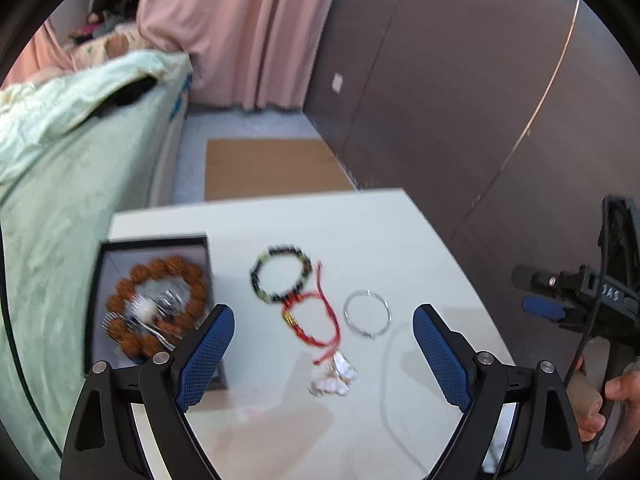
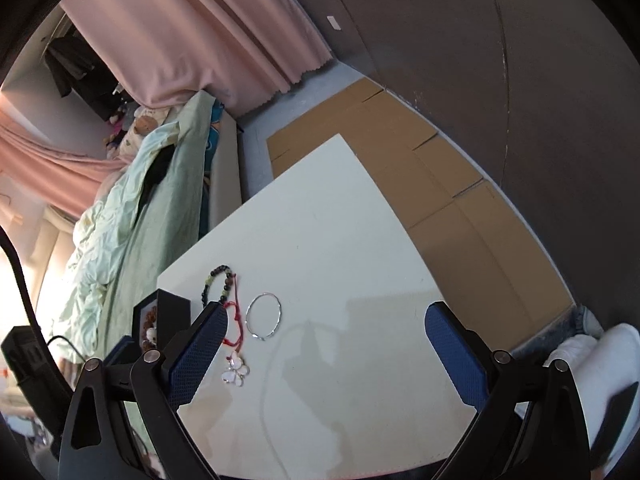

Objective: Organize jewelry
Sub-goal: 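Grasp the white butterfly pendant with the left gripper, then drop the butterfly pendant into the black box with the left gripper while the right gripper grasps the silver bangle, then carry the silver bangle into the black box and open the right gripper, then grasp the small silver ring with the left gripper, then drop the silver ring into the black box with the left gripper, then grasp the red string bracelet with the right gripper and drop it in the box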

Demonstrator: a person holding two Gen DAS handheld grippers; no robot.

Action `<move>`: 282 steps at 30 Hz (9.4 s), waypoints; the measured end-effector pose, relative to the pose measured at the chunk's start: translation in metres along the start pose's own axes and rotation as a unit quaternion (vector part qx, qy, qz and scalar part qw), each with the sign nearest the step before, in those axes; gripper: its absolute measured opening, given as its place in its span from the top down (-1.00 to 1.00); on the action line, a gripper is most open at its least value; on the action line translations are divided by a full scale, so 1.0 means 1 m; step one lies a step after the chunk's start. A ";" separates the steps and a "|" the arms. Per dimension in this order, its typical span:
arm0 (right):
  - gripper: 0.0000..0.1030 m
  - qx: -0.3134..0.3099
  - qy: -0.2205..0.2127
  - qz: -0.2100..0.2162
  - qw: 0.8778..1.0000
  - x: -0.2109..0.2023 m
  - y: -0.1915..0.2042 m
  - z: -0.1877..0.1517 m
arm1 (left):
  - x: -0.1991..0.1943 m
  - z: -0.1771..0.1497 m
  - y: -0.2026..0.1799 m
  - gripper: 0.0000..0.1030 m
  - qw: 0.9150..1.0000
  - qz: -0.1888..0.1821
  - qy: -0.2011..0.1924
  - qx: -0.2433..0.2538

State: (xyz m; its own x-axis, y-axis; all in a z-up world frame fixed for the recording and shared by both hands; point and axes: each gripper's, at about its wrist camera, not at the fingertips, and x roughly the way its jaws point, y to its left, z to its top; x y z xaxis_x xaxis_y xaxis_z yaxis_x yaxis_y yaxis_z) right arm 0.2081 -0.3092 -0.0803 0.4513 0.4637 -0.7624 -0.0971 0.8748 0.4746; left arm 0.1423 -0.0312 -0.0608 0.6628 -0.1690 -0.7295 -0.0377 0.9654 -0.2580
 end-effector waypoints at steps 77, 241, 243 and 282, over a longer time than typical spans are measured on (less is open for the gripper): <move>-0.49 -0.164 0.117 -0.105 0.974 0.118 0.089 -0.026 | -0.025 0.018 0.082 0.77 0.999 0.008 0.008 -0.053; -0.65 -0.176 0.038 -0.037 0.983 0.021 0.052 -0.021 | 0.019 -0.038 -0.006 0.75 0.995 0.043 0.044 0.084; -0.65 -0.174 0.038 -0.037 0.983 0.023 0.057 -0.020 | 0.012 -0.031 -0.002 0.75 0.995 0.046 0.032 0.078; 0.13 -0.226 0.109 -0.095 0.963 0.138 0.136 -0.028 | -0.011 0.023 0.110 -0.30 0.992 0.055 0.038 -0.106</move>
State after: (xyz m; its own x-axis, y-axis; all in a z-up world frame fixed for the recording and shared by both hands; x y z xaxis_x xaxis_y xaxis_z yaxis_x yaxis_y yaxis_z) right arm 0.2327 -0.1218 -0.1331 0.3075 0.2646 -0.9140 -0.4295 0.8957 0.1148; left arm 0.1482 0.0817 -0.0661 0.5886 -0.0878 -0.8036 -0.2677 0.9168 -0.2962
